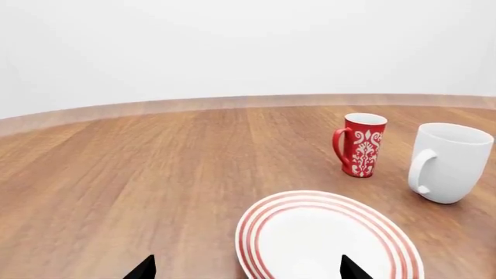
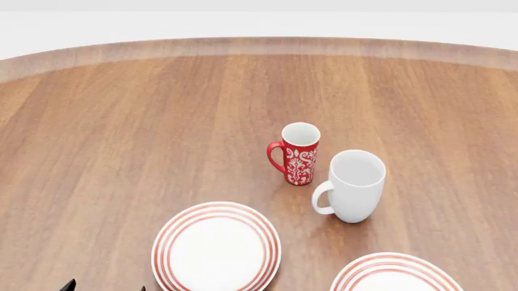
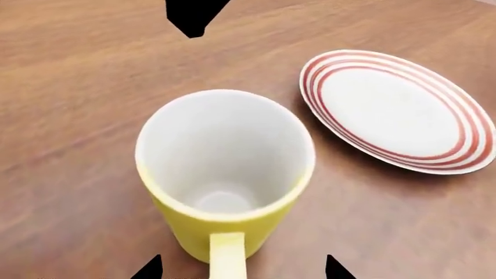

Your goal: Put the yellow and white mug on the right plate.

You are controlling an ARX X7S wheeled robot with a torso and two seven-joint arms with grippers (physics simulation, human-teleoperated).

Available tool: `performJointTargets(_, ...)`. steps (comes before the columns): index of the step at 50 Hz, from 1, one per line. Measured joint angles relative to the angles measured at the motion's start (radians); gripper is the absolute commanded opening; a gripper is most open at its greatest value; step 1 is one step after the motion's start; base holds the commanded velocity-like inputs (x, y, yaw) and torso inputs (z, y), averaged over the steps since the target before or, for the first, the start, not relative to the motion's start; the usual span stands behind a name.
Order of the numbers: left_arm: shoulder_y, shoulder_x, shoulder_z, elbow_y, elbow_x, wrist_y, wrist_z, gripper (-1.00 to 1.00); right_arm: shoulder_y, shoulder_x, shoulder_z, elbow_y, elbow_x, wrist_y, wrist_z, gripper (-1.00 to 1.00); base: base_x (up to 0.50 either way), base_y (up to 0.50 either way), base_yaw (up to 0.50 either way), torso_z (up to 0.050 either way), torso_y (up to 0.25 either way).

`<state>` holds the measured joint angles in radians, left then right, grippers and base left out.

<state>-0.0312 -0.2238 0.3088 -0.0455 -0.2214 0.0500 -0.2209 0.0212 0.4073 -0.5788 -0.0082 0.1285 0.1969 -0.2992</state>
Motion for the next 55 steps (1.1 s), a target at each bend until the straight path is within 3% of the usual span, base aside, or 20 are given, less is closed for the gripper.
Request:
performJointTargets(17, -0.001, -0.005, 0.005, -0.002, -0.006, 0.003, -0.005, 1.0, 0.021, -0.035, -0.033, 0.107, -0.008, -0.043, -0.019, 1.0, 0.0, 0.0, 0.0, 0.0, 0.0)
performJointTargets(18, -0.002, -0.005, 0.006, -0.002, -0.006, 0.003, -0.006, 1.0, 0.022, -0.037, -0.034, 0.114, -0.007, -0.046, -0.02, -1.0, 0.0, 0.0, 0.0, 0.0, 0.0)
performJointTargets(55, -0.006, -0.016, 0.02, -0.003, -0.016, 0.006, -0.019, 1.0, 0.008, -0.022, -0.001, 0.149, 0.019, -0.097, 0.015, -1.0, 0.0, 0.0, 0.0, 0.0, 0.0)
